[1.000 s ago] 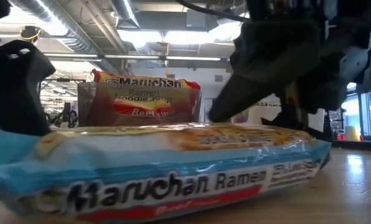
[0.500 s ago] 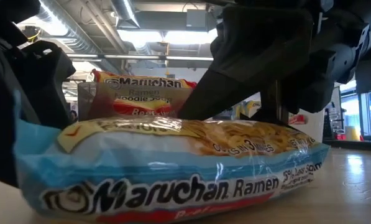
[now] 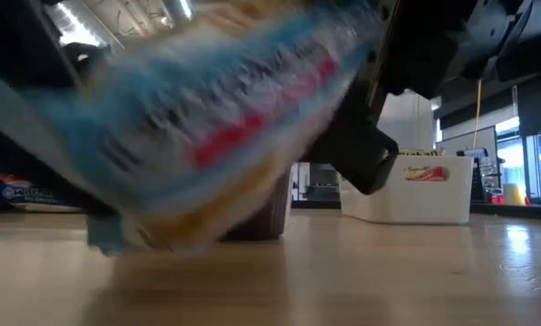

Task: Sort Maruchan noodles
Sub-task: Put the light blue noodle pack into the white bin

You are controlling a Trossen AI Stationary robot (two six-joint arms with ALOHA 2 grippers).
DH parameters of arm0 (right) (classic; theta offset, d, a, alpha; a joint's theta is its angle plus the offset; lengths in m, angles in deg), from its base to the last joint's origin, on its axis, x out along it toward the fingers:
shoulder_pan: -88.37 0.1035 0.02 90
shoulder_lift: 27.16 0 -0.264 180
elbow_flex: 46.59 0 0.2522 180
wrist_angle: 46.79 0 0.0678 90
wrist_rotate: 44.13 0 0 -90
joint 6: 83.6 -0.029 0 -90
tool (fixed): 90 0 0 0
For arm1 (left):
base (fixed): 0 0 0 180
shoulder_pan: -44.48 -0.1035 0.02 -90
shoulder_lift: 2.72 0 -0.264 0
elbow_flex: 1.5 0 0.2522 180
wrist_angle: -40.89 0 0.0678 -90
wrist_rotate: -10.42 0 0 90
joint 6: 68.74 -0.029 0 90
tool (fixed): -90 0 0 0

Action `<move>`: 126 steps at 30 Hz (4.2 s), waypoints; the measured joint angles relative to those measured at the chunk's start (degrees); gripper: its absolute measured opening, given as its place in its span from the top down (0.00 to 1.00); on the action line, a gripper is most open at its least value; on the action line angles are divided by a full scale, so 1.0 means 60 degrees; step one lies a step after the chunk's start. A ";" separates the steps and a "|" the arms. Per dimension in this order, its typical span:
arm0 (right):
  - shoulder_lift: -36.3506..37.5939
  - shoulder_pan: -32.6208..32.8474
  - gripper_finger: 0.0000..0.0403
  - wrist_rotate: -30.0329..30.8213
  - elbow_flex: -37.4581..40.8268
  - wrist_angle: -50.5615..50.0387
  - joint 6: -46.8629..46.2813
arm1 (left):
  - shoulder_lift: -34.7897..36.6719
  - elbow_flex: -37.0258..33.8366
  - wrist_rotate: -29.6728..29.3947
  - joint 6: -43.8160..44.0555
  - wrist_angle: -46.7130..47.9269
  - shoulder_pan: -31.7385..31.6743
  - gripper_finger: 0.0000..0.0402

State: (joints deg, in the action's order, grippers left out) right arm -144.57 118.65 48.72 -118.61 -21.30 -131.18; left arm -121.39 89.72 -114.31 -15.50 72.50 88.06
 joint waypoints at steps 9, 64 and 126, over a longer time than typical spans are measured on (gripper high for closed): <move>0.0011 0.0018 0.51 0.0074 -0.0015 -0.0545 0.0294 | 0.0288 0.0082 0.0165 0.0041 0.0285 0.0135 0.48; 0.7391 0.3475 0.74 0.6232 0.1836 -0.5731 0.4349 | 0.1788 0.0532 0.0135 -0.2955 -0.3810 -0.1357 0.45; 0.7901 0.2955 0.26 0.7804 0.1829 -0.1837 0.9855 | 0.2085 0.0599 -0.3642 -1.1952 -0.9824 -0.0901 0.61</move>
State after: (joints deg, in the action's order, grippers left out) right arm -97.16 136.39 95.54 -107.64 -32.31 -72.06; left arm -108.88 93.32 -136.16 -87.21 13.56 82.65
